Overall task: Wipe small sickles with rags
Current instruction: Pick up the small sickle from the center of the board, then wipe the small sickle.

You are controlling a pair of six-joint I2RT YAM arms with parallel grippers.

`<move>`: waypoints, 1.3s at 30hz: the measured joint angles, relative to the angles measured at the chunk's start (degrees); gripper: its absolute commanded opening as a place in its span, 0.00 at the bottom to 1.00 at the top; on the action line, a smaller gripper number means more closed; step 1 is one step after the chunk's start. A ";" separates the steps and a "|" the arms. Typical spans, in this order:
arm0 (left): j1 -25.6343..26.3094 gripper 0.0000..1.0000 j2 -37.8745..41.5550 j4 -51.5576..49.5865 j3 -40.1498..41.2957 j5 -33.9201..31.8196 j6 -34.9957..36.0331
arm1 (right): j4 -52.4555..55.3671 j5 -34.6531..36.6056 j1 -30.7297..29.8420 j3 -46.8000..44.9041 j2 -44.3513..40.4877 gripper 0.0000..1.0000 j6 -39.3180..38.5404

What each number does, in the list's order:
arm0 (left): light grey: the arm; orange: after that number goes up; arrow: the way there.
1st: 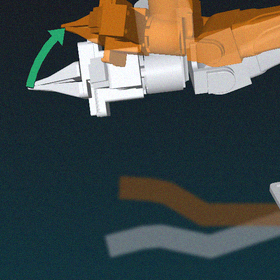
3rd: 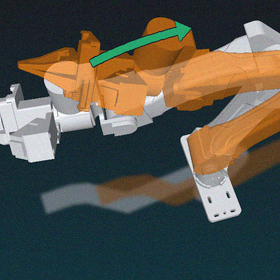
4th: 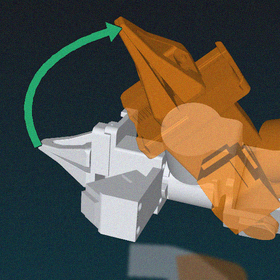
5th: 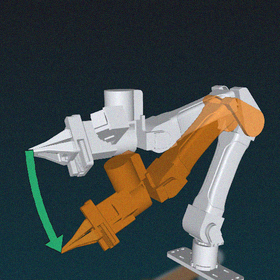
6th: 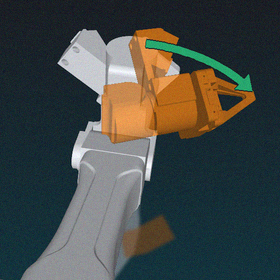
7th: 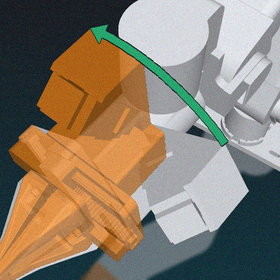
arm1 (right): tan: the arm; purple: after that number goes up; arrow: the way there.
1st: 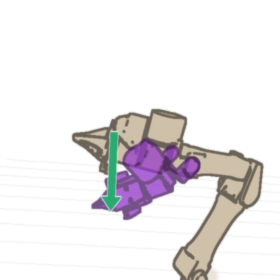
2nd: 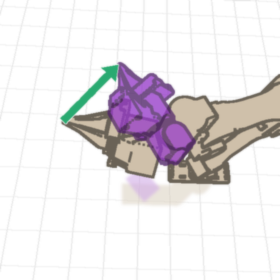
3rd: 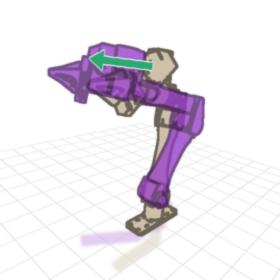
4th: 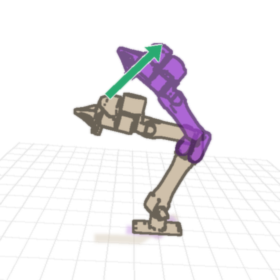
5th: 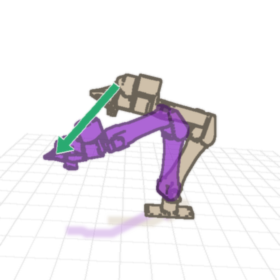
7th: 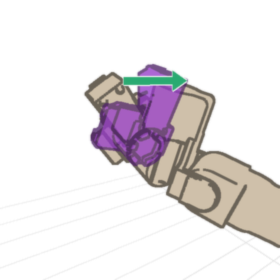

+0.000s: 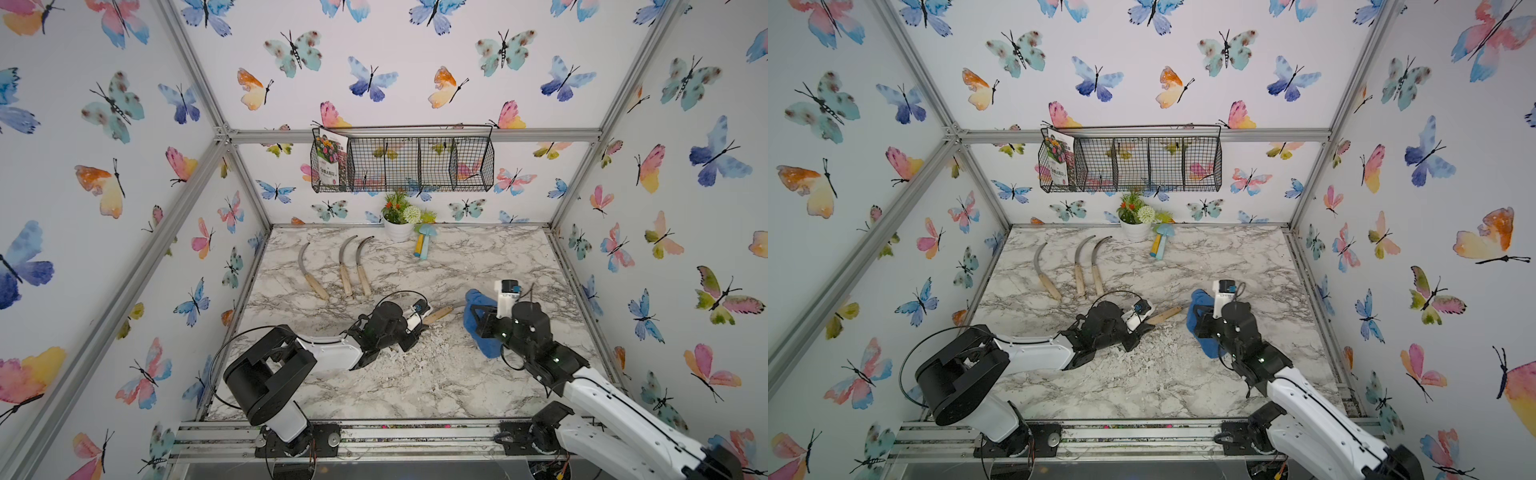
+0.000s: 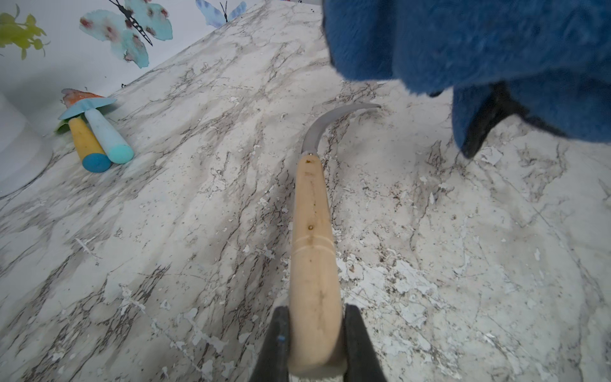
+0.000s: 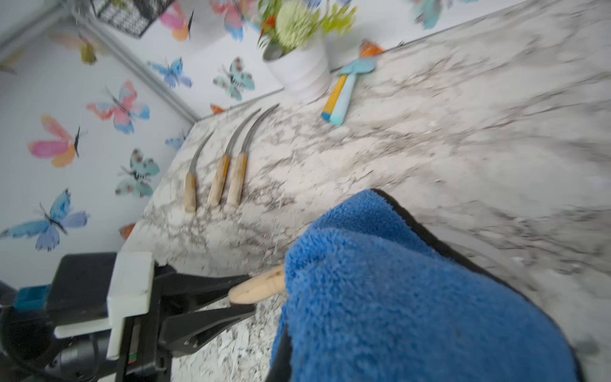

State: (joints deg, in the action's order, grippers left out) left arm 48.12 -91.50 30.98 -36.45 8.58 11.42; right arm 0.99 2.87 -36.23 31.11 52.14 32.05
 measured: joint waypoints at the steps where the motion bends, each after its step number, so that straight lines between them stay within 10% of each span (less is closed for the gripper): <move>1: 0.00 0.00 -0.20 -0.04 0.02 0.66 0.26 | 0.11 1.05 -2.78 2.58 4.48 0.02 -0.26; 16: 0.11 0.00 7.43 6.84 9.03 4.72 1.29 | -4.52 6.05 -4.96 8.68 25.44 0.02 -1.27; 39: -0.07 0.00 7.78 8.37 8.00 6.45 1.11 | -15.72 -10.29 -10.03 4.83 22.01 0.02 -1.75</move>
State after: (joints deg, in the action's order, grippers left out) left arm 48.05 -83.72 39.35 -28.45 15.03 12.53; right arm -14.72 -7.42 -46.26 35.94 74.15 30.30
